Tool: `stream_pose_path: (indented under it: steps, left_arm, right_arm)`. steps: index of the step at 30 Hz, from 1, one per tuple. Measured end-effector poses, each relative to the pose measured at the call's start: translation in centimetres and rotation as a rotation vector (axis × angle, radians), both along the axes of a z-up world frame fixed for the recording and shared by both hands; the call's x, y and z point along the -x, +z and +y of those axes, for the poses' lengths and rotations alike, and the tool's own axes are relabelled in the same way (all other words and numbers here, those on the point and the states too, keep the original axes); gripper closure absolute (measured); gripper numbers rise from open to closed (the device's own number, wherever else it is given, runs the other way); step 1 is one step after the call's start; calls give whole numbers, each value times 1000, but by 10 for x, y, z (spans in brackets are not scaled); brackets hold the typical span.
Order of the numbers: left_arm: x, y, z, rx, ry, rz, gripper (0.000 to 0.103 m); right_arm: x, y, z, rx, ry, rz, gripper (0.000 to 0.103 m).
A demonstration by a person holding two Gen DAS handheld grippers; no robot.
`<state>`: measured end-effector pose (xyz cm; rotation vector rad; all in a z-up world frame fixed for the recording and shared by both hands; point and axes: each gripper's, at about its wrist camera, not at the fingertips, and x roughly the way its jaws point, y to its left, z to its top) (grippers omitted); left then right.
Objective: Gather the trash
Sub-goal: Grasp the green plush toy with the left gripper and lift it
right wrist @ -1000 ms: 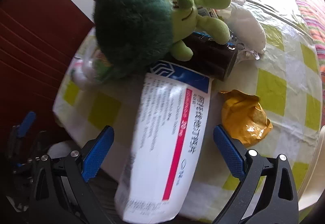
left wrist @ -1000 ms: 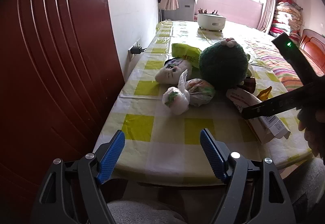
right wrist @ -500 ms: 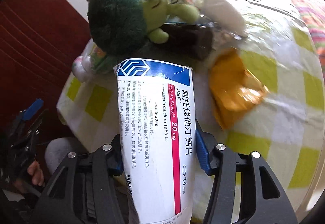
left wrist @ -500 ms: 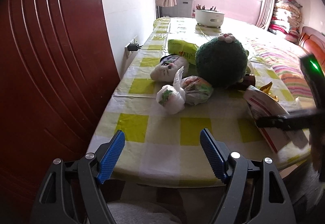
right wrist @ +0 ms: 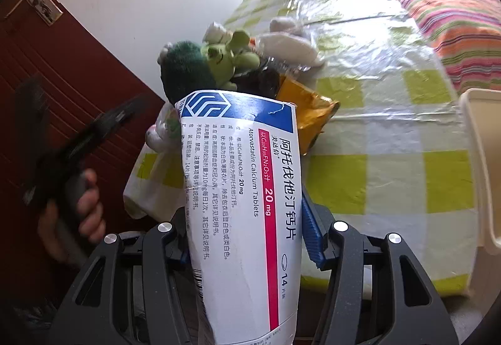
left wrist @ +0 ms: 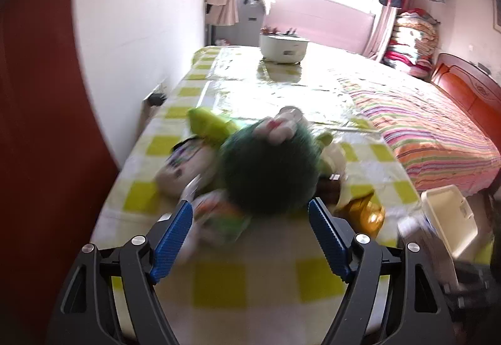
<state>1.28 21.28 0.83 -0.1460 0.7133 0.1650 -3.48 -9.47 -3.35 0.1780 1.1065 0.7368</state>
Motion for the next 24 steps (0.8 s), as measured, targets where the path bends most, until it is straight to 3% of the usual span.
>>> stream_pose_path:
  steps: [7, 12, 13, 16, 20, 24]
  left_arm:
    - [-58, -13, -7, 24, -26, 23, 29]
    - [-69, -14, -5, 43, -7, -9, 30]
    - [-69, -14, -3, 52, -4, -20, 38]
    - [-71, -14, 2, 80, -8, -42, 49]
    - [-65, -11, 0, 59, -24, -76, 54]
    - [-51, -2, -7, 46, -43, -161, 57]
  right_arm:
    - [7, 10, -12, -27, -17, -15, 51]
    - [8, 3, -17, -39, -28, -3, 50]
    - [8, 2, -18, -42, -31, 0, 50]
    - [5, -1, -23, -49, -47, 2, 50]
    - [8, 0, -28, -51, -69, -7, 50]
    - [7, 3, -34, -48, -102, -36, 50]
